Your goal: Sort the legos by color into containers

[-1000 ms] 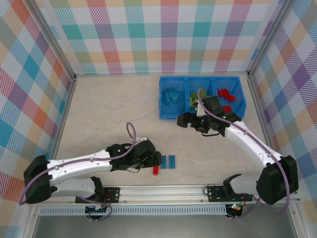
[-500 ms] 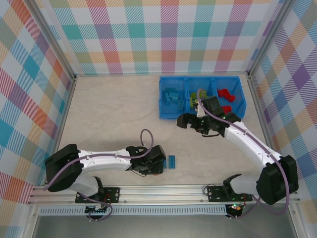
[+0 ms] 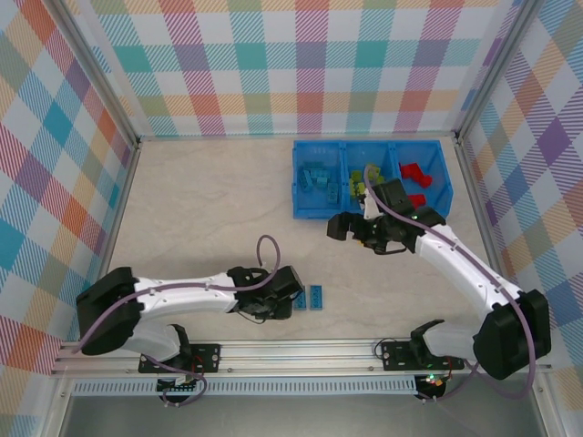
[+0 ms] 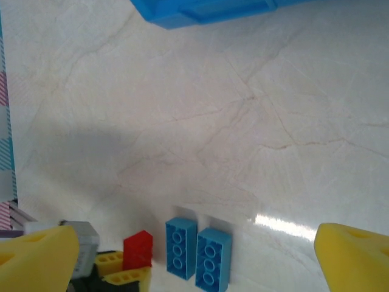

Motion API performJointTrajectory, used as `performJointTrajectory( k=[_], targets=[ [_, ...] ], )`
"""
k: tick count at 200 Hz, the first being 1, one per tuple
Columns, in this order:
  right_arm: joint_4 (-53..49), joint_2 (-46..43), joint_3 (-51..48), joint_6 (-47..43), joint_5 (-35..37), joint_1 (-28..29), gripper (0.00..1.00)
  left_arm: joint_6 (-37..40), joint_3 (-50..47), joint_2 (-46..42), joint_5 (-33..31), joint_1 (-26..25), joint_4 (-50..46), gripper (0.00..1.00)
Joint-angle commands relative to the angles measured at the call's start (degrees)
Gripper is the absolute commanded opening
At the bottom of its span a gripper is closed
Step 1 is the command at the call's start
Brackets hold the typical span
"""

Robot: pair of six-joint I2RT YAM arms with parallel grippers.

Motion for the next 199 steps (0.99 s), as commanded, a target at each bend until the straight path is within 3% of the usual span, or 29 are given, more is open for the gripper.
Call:
performJointTrajectory(
  k=[1,25,45,80,126,167,199],
  targets=[
    [-7.0,-3.8,2.1,-2.1,-3.9,0.4,1.0,7.2,7.7,-6.0,-7.6,-0.1,-5.2,0.16],
    [-10.3,-7.8,1.8,-2.2,-2.5,0.3,1.0,15.1,13.5,-5.4,-9.8,4.1,1.6,0.15],
    [-13.4,-12.3,2.5,-1.2,5.0,0.3,1.0,21.5,21.4,0.8,-10.0,6.9,8.9,0.14],
    [-15.2,-23.9,1.5,4.1,25.2,0.3,1.0,28.8,42.9,20.4,-4.0,9.3,13.9,0.15],
    [-12.4,-37.0,-5.5,11.8,38.4,0.3,1.0,33.6,77.4,47.5,1.0,9.5,14.5,0.17],
    [-13.2,-40.6,-7.0,12.9,39.6,0.3,1.0,36.6,106.9,70.6,-1.6,10.8,14.7,0.16],
    [-12.4,-41.8,-8.9,14.3,36.8,0.3,1.0,35.7,109.6,77.9,-2.0,12.5,25.9,0.18]
  ],
)
